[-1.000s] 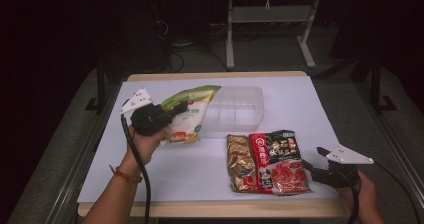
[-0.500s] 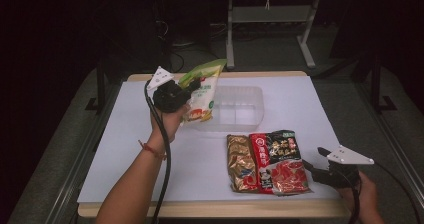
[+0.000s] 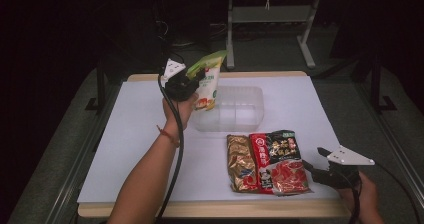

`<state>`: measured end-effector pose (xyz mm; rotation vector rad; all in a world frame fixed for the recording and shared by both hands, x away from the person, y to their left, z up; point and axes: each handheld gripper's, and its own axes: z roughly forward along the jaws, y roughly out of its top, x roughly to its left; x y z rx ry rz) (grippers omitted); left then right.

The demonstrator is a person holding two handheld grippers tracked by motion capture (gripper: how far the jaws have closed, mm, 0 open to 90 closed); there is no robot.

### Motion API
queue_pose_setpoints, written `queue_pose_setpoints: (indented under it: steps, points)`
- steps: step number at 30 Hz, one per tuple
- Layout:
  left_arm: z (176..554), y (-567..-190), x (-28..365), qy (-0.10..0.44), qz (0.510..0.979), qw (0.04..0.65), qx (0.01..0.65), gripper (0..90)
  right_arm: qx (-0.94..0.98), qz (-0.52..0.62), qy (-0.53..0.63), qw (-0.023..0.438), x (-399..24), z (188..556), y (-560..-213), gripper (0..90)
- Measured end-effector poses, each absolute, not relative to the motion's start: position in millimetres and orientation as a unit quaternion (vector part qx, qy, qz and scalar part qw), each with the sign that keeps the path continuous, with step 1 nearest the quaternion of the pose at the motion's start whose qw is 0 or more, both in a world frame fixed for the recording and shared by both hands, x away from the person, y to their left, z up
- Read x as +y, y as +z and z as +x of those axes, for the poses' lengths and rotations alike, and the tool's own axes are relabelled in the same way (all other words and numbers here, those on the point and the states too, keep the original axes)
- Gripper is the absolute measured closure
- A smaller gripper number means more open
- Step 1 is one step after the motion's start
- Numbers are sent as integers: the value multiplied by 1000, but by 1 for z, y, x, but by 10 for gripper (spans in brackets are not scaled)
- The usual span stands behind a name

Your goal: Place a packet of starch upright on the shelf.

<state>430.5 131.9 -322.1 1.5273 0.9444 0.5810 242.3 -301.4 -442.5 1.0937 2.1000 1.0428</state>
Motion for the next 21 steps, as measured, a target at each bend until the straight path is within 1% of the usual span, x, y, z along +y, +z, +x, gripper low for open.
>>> queue_pose_setpoints:
  steps: [7, 14, 16, 19, 21]
  points:
    - [449, -334, 116, 265, 643, 584, 419, 882, 782, 406, 387, 272, -302, 242, -443, 305]
    - [454, -345, 104, 277, 638, 587, 414, 881, 783, 403, 387, 273, -301, 242, -443, 305]
    - [455, -347, 102, 271, 638, 589, 415, 880, 783, 403, 387, 273, -301, 242, -443, 305]
    - [455, -348, 100, 264, 643, 590, 411, 866, 784, 404, 386, 272, -301, 241, -443, 306]
    - [456, -348, 95, 261, 657, 576, 411, 861, 784, 405, 386, 271, -301, 242, -444, 308]
